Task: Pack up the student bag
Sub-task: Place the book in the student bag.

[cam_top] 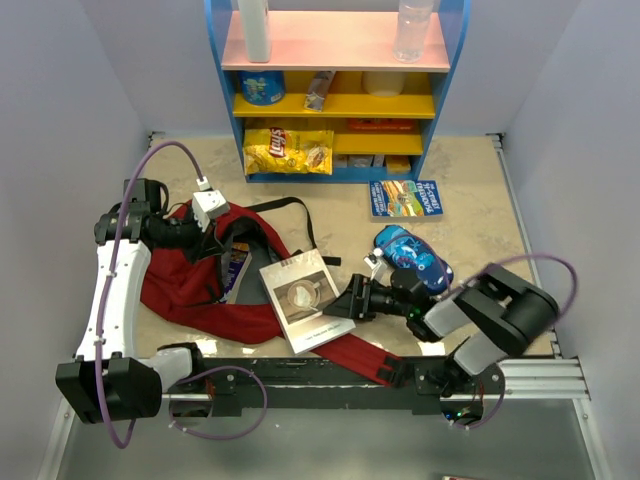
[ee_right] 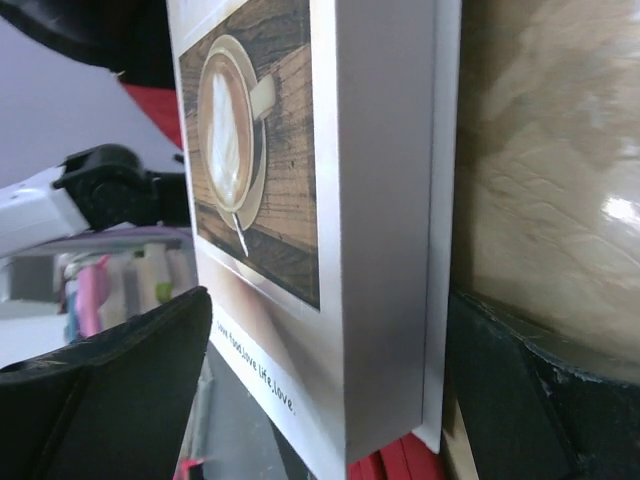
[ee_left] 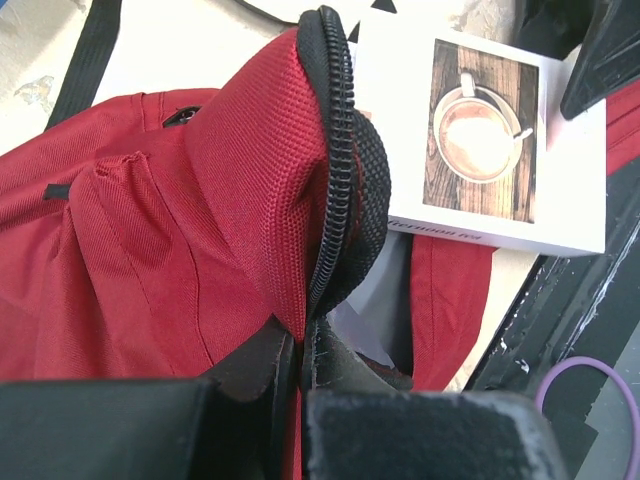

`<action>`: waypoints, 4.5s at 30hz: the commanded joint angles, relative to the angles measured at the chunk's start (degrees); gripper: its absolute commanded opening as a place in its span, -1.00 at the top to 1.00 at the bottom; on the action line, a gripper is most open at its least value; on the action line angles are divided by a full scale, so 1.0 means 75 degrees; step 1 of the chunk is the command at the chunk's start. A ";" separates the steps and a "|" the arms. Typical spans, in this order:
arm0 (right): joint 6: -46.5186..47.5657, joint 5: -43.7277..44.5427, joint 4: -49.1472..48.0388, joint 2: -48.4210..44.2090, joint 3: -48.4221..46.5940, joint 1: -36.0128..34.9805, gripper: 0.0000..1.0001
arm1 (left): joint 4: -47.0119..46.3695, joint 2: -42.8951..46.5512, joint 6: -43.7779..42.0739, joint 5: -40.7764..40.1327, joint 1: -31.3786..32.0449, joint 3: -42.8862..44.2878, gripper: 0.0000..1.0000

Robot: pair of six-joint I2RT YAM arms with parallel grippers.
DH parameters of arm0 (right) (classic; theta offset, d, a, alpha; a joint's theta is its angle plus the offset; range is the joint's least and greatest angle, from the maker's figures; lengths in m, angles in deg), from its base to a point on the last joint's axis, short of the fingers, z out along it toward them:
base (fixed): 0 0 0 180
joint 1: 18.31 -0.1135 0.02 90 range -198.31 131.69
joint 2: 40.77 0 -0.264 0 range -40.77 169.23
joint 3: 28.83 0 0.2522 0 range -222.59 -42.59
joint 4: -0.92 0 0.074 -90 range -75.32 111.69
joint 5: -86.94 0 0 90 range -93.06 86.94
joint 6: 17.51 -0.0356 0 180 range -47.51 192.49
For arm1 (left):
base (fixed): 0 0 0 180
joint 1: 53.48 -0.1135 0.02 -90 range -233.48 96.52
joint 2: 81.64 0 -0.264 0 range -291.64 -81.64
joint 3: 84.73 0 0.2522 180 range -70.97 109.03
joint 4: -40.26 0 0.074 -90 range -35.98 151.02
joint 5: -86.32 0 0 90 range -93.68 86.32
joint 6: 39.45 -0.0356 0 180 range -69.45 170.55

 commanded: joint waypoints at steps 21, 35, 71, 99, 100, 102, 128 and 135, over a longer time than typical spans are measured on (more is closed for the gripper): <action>-0.0623 -0.0393 -0.2703 0.1989 -0.0426 -0.0344 -0.16 | 0.0111 0.0222 -0.0049 0.0409 0.0044 0.0563 1.00; -0.0080 -0.0803 0.0594 -0.0485 -0.1798 -0.0426 0.31 | 0.0216 0.0292 -0.0271 0.0643 0.0044 0.0435 1.00; -0.1983 0.2443 0.2608 0.2926 -0.7272 -0.2077 0.58 | 0.1412 0.1289 -0.2522 0.1053 0.0185 0.0095 1.00; -0.1512 0.0703 0.1694 0.2822 -0.6697 -0.1658 0.73 | 0.1471 0.0832 -0.2346 0.1089 0.0255 0.0399 1.00; -0.1512 0.0998 0.1845 0.2669 -0.6627 -0.1506 0.73 | 0.1471 0.0820 -0.2322 0.1100 0.0255 0.0411 1.00; -0.1570 0.1573 0.1964 0.2295 -0.6498 -0.1364 0.74 | 0.1482 0.0820 -0.2275 0.1089 0.0267 0.0400 1.00; -0.0049 0.4071 0.5524 0.3160 -0.8349 -0.3462 -0.33 | 0.1471 0.0738 -0.2521 0.1089 0.0302 0.0236 1.00; 0.1311 0.5664 0.6535 0.2037 -0.7590 -0.3380 -0.48 | 0.1471 0.0761 -0.2510 0.0971 0.0302 0.0259 1.00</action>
